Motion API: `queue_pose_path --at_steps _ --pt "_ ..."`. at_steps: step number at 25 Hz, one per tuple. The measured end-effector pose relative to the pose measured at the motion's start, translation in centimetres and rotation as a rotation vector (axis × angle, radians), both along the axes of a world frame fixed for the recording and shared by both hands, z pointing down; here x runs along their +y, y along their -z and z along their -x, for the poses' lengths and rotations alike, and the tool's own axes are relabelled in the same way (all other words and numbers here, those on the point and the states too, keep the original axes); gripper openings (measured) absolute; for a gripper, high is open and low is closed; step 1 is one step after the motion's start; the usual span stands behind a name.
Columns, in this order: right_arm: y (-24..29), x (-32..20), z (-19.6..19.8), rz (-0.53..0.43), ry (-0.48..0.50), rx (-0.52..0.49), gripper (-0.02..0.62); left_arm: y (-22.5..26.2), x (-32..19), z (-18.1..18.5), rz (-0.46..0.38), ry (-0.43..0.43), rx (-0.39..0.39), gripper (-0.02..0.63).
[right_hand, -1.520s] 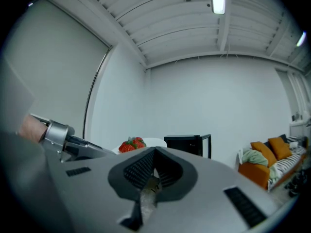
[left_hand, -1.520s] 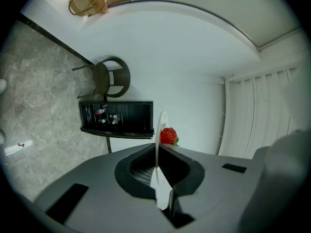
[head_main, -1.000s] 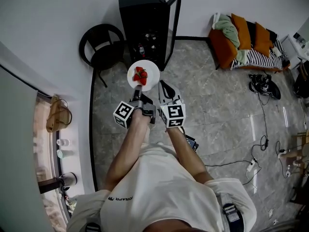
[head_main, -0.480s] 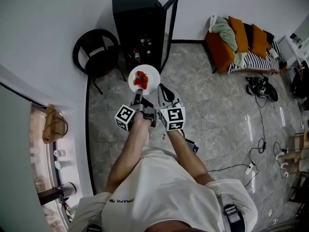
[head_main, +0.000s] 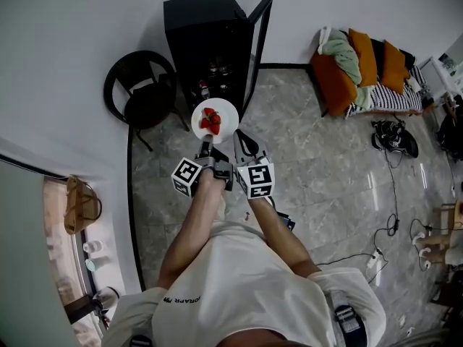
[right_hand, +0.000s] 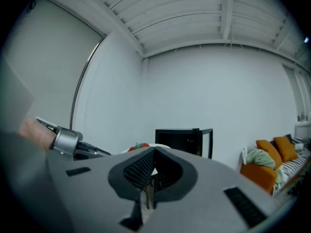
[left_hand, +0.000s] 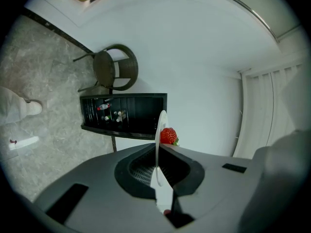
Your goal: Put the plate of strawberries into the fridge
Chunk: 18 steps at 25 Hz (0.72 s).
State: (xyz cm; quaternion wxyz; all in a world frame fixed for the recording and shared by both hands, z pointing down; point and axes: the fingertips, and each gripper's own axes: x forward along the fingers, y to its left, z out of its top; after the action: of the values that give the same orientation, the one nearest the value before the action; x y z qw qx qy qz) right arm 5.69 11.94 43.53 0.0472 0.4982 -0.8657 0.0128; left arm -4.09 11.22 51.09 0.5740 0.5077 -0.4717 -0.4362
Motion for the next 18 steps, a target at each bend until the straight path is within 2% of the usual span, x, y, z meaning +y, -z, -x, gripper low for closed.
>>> queue_pose_path --at_steps 12,18 --pt "0.9 -15.8 3.2 0.019 -0.054 0.002 0.012 1.4 -16.3 3.1 0.004 -0.065 -0.018 0.011" --pt "0.9 -22.5 5.2 0.019 -0.073 -0.009 0.012 1.4 -22.9 5.1 0.005 -0.081 -0.024 0.011"
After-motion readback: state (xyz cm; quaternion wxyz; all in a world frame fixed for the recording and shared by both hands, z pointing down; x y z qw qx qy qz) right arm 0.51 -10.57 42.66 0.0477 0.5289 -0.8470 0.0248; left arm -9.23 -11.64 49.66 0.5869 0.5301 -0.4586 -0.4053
